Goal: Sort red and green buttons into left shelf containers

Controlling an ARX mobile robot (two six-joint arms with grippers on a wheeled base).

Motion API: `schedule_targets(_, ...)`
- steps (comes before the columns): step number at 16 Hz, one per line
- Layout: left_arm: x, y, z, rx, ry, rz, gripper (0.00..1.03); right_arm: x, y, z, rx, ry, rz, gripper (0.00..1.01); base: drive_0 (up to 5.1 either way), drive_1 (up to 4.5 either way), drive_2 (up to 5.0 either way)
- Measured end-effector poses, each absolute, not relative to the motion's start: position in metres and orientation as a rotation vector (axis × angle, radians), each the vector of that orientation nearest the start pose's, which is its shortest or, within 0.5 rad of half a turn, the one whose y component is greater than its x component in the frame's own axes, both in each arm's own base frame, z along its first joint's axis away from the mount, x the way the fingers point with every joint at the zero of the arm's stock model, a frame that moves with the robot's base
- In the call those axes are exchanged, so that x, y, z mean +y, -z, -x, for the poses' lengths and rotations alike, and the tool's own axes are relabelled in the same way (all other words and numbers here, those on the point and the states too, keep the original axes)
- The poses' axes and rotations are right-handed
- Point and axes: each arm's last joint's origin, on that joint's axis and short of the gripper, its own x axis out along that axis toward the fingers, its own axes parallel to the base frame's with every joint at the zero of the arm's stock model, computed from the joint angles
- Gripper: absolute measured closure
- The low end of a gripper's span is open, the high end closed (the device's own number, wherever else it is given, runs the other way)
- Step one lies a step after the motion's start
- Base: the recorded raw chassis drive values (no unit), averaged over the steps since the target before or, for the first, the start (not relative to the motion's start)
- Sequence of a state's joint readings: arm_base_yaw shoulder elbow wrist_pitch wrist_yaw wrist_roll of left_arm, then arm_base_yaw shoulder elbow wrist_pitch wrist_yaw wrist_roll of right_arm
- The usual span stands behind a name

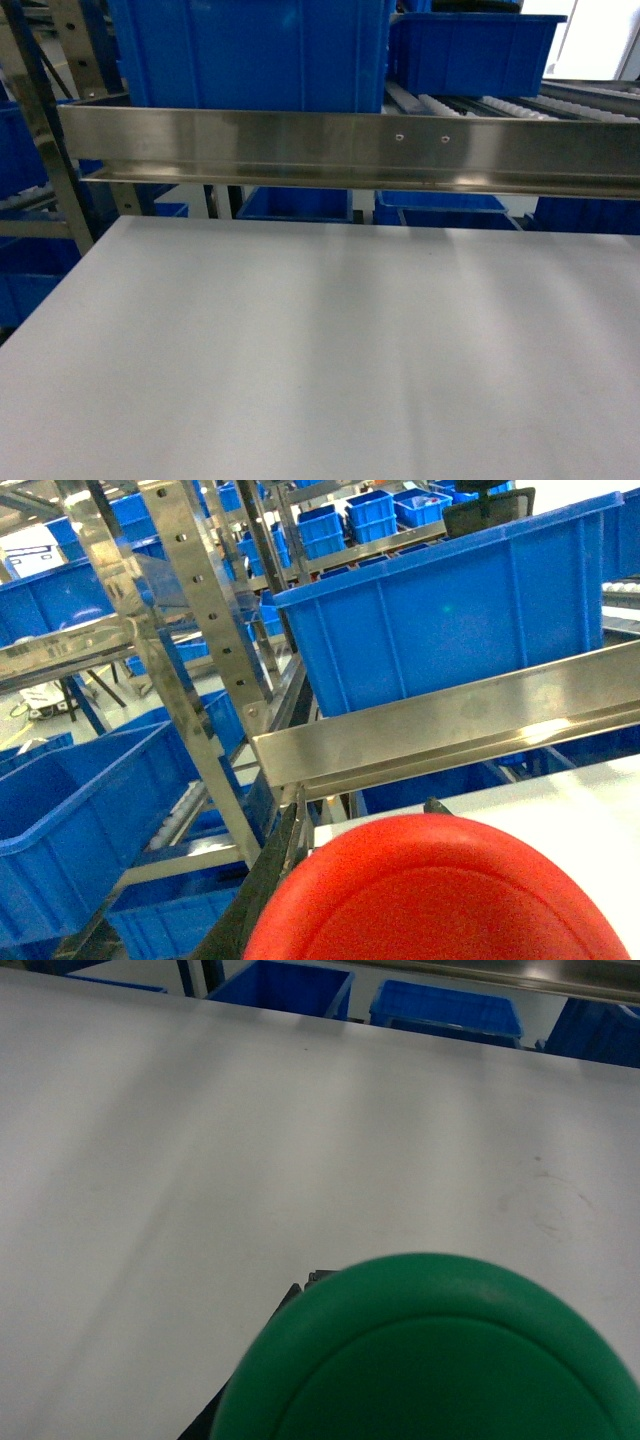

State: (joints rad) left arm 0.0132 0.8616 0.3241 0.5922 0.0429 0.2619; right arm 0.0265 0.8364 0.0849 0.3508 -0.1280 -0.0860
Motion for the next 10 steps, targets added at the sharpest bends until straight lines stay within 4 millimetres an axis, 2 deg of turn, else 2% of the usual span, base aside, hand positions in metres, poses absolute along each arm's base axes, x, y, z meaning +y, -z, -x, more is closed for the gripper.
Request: schedule_targets(10,0.0012,-0.2353,-0.1857,-0.059,0.023,-0.263,0.76,0.0077,-0.1384,-0.1517,0.393,-0.169,0.064,0.74,-5.0,2.44,2.4)
